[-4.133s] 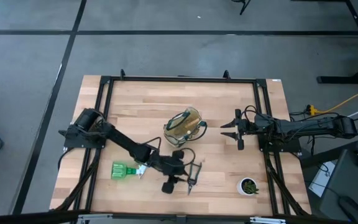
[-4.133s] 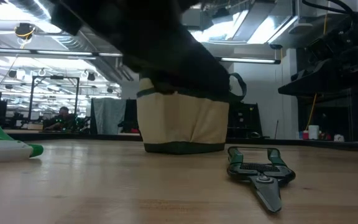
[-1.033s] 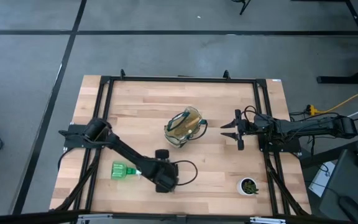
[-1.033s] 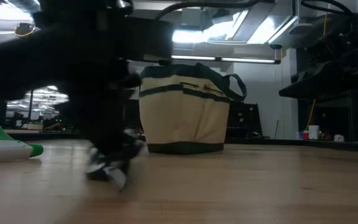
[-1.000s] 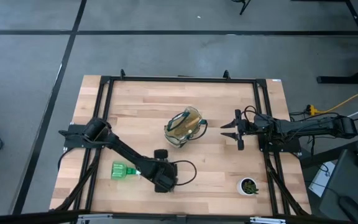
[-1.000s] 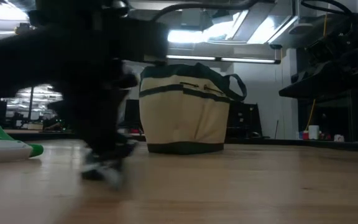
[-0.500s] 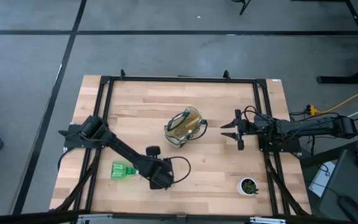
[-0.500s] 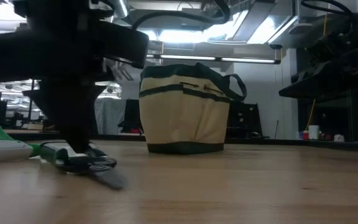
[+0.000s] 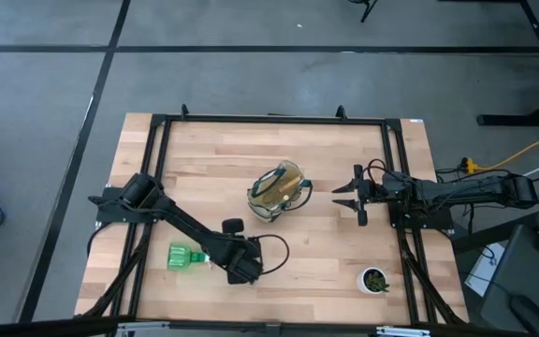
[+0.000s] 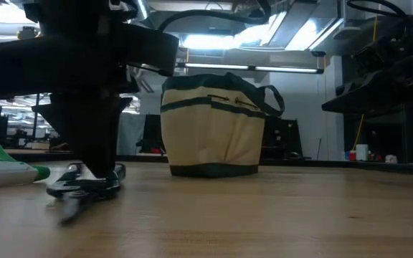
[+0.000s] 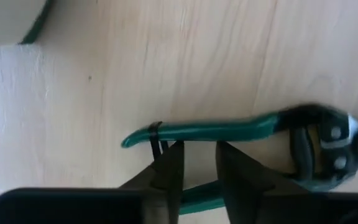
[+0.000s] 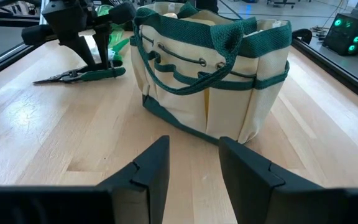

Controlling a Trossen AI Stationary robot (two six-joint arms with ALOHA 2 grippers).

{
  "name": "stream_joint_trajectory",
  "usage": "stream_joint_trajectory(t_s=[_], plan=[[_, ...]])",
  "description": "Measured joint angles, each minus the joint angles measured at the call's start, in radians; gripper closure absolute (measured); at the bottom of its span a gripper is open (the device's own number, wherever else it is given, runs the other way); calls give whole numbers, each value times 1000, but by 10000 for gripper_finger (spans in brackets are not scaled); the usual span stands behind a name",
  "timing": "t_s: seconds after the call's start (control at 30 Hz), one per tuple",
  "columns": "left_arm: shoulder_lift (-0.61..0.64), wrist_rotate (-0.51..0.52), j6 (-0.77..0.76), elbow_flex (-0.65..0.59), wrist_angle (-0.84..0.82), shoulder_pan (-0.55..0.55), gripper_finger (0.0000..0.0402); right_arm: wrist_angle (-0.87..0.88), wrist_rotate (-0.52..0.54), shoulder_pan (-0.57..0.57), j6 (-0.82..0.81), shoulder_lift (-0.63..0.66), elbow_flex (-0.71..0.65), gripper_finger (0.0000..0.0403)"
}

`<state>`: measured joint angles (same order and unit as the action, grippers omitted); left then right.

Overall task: Pick & Place Garden tools in Gardening bag
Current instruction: Put the shear scissors into the gardening bag

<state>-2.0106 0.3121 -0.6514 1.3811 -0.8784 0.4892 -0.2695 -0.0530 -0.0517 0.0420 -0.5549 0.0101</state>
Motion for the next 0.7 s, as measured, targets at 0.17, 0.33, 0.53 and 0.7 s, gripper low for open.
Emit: stream_joint_trajectory(t_s=[0.17,0.33,0.53,0.7], plan=[[1,8,0,2,25,0,271,0,0,0,0,0,0,259],[2,6,-13,2,25,0,250,0,0,0,0,0,0,259],[2,-61,-156,2,30,-18,250,0,0,0,0,0,0,259],[2,-101,-117,2,31,-23,258,0,0,0,0,0,0,259]])
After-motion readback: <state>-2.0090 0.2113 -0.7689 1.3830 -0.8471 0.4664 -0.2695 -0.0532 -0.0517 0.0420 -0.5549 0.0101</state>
